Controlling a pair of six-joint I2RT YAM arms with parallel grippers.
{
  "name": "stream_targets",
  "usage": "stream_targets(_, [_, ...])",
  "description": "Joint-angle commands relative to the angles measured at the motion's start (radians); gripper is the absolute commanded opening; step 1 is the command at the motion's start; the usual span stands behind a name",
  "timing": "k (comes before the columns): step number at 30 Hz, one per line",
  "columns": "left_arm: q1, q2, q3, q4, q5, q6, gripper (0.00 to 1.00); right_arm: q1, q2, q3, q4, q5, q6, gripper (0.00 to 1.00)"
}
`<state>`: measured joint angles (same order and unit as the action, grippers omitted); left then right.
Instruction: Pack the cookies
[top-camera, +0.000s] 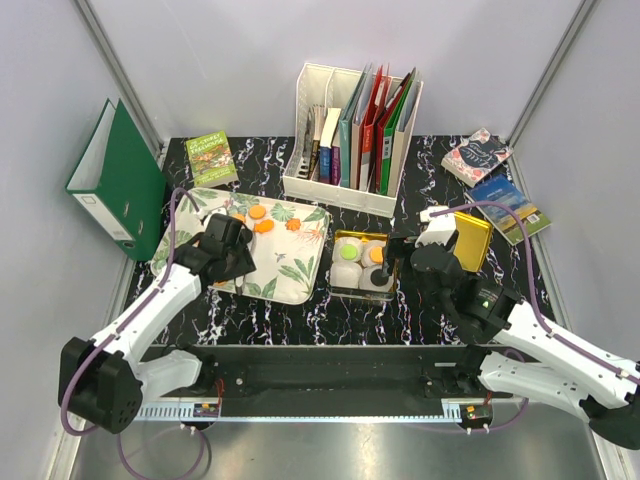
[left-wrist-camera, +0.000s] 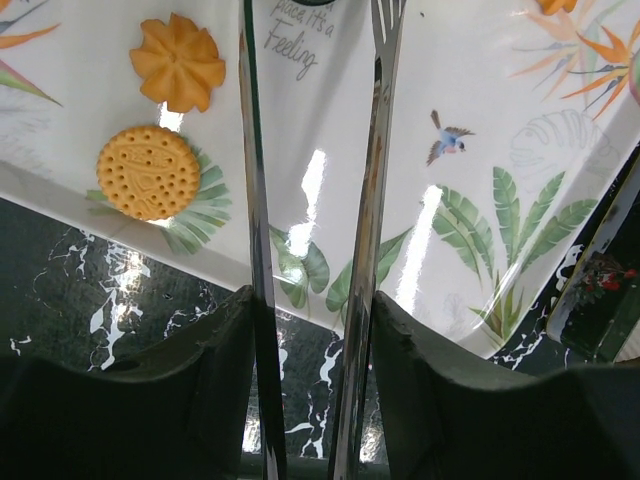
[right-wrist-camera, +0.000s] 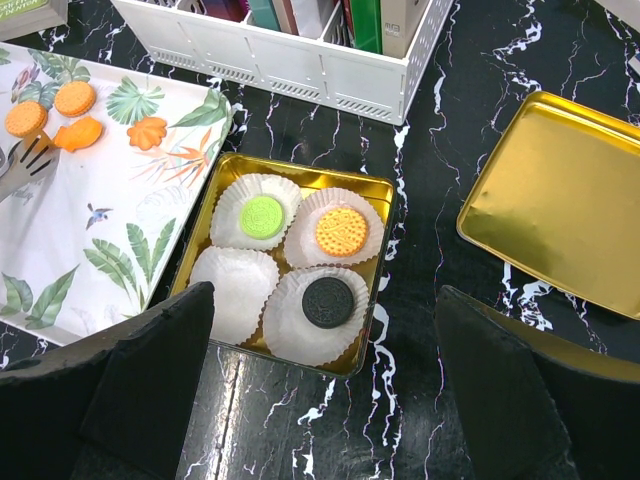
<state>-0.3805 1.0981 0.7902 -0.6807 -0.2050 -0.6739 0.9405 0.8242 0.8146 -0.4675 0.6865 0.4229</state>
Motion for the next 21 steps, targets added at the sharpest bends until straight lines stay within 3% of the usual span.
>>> stream_targets(1, [0.008,0.009,0.027,0.009,0.01,0.02,0.5,0.003,0.0,0.015,0.044,-0.01,-0.007,1.0])
stream_targets(8, [0.011,0.028,0.011,0.033,0.021,0.019,0.48,0.003,-0.011,0.015,0.044,-0.004,-0.018,1.0])
stream_targets(21, [0.009,-0.044,0.04,0.012,0.059,0.025,0.35,0.003,0.001,0.018,0.046,-0.008,-0.01,1.0])
